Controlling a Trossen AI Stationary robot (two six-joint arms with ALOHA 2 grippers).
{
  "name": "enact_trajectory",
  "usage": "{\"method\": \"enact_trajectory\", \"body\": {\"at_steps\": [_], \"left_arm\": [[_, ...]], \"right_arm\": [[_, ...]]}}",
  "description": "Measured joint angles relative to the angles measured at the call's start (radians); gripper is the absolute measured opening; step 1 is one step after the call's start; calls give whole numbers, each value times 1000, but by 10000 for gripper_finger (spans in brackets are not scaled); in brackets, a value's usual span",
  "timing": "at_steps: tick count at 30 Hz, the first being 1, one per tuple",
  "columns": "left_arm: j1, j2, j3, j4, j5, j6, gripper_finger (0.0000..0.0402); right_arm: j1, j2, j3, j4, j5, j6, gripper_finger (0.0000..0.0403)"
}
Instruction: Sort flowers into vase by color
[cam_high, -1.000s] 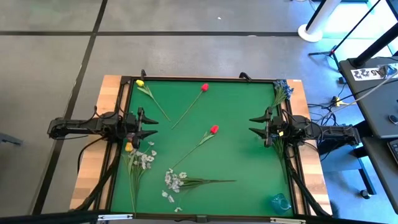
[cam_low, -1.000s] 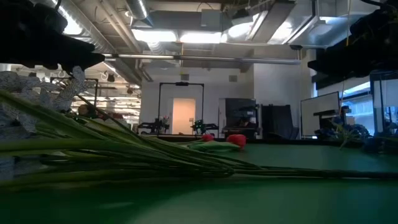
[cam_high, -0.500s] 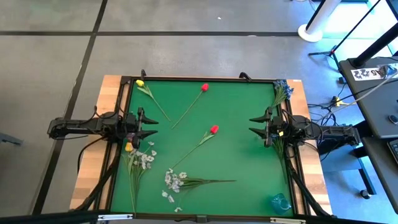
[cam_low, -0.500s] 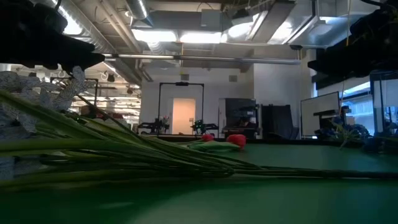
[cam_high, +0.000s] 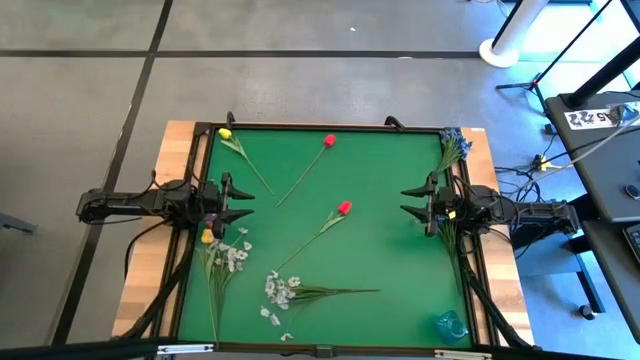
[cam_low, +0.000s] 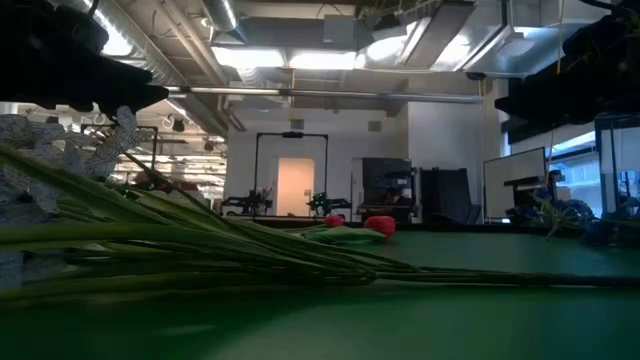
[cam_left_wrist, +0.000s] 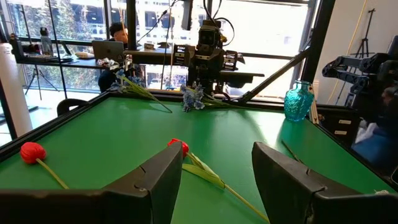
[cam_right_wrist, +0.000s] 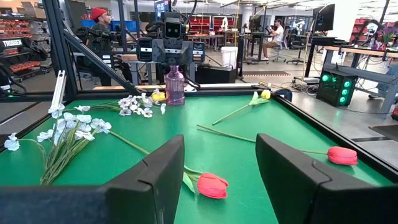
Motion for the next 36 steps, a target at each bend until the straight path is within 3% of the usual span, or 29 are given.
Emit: {"method": "enact_trajectory", "body": {"at_steps": [7, 12, 16, 21, 24, 29, 36], "left_arm": [[0, 0, 0, 0, 0, 0, 190], [0, 0, 0, 0, 0, 0, 190], [0, 0, 0, 0, 0, 0, 190], [0, 0, 0, 0, 0, 0, 190], [0, 0, 0, 0, 0, 0, 190], [0, 0, 0, 0, 0, 0, 190], [0, 0, 0, 0, 0, 0, 190]], "right_arm": [[0, 0, -4, 27, -8, 50, 198], [0, 2, -6, 108, -12, 341, 198], [0, 34, 4, 175, 35, 430, 198], [-1, 210, 91, -48, 330, 531, 198], [-1, 345, 163, -154, 430, 628, 198], [-43, 574, 305, -280, 464, 723, 198], [-270, 792, 517, -663, 462, 1004, 198]]}}
